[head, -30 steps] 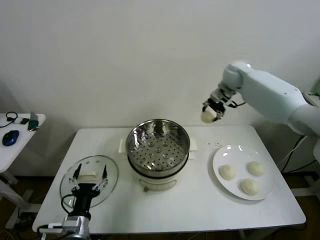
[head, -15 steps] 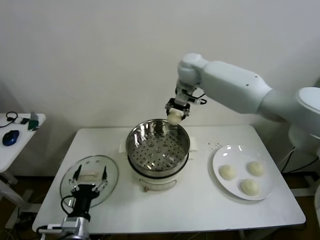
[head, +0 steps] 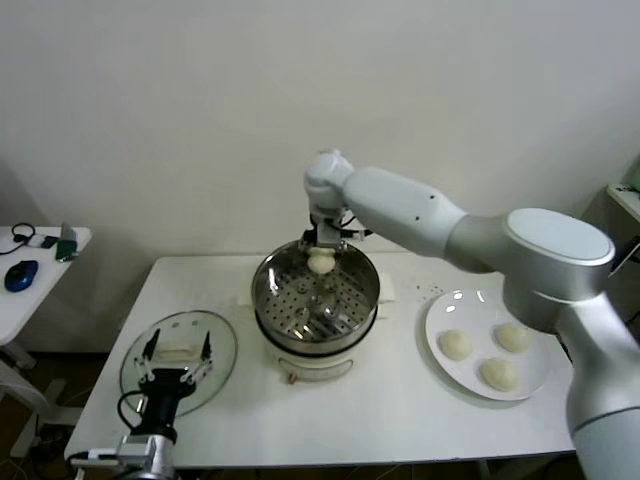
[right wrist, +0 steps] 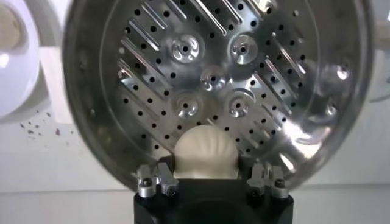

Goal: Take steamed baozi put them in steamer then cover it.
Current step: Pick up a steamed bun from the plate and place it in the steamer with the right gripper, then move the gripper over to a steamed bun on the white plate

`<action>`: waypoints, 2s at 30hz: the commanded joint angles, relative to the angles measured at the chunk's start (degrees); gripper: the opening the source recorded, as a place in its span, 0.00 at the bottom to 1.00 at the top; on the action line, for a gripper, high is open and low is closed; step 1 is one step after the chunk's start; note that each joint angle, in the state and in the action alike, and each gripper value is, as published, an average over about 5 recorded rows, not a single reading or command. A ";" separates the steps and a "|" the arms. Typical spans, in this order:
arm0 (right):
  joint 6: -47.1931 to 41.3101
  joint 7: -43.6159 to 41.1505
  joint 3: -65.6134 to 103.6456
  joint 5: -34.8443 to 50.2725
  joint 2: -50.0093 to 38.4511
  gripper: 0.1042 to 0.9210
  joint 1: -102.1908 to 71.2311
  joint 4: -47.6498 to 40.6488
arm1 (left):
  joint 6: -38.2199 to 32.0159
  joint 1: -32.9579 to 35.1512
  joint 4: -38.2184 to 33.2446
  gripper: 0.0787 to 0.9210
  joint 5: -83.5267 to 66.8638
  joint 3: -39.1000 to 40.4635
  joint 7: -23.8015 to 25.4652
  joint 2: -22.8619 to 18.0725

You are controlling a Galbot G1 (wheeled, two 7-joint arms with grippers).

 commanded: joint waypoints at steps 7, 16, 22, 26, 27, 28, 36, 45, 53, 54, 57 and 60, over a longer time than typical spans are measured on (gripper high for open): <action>2.69 2.21 1.47 -6.51 4.57 0.73 -5.03 -5.71 | 0.01 -0.22 0.48 0.88 -0.59 0.10 -0.01 0.11; 2.83 -0.92 2.93 -3.76 2.84 0.88 -3.42 -2.94 | 0.00 -0.38 0.61 0.88 -0.66 -0.05 -0.09 0.06; 0.31 -3.71 2.11 4.24 -2.39 0.88 1.25 4.17 | 0.09 -0.60 0.38 0.88 -0.89 -0.17 -0.16 0.29; -4.38 -4.82 0.51 12.40 -8.41 0.88 6.24 10.61 | 0.14 -0.51 0.07 0.88 -0.90 -0.10 -0.16 0.39; -6.27 -4.70 -0.14 14.80 -10.50 0.88 7.83 12.44 | 0.14 -0.44 -0.01 0.88 -0.87 -0.06 -0.15 0.45; -8.46 -4.19 -1.12 17.23 -12.86 0.88 9.35 14.14 | 0.14 -0.38 -0.10 0.88 -0.83 -0.01 -0.15 0.52; -37.93 6.59 -15.31 44.02 -33.54 0.88 20.53 25.66 | -0.08 0.12 -0.75 0.88 -1.35 0.13 -0.11 0.64; -56.47 5.71 -14.12 54.66 -49.74 0.88 14.69 28.58 | 0.09 -0.02 -1.72 0.88 -2.16 0.29 -0.04 0.87; -55.65 1.44 -2.26 44.68 -56.62 0.88 -6.04 28.06 | 0.41 0.46 -2.58 0.88 -1.94 0.39 -0.08 1.01; -55.53 1.17 -0.59 43.57 -56.83 0.88 -8.52 27.95 | 0.47 0.49 -2.67 0.88 -1.92 0.37 -0.09 1.07; -55.29 0.69 3.16 41.44 -56.68 0.88 -14.03 27.21 | 0.69 0.49 -2.65 0.88 -1.89 0.33 -0.18 1.20; -54.88 0.47 5.00 39.84 -55.56 0.88 -16.76 25.33 | 0.75 0.49 -2.41 0.88 -1.75 0.40 -0.24 1.04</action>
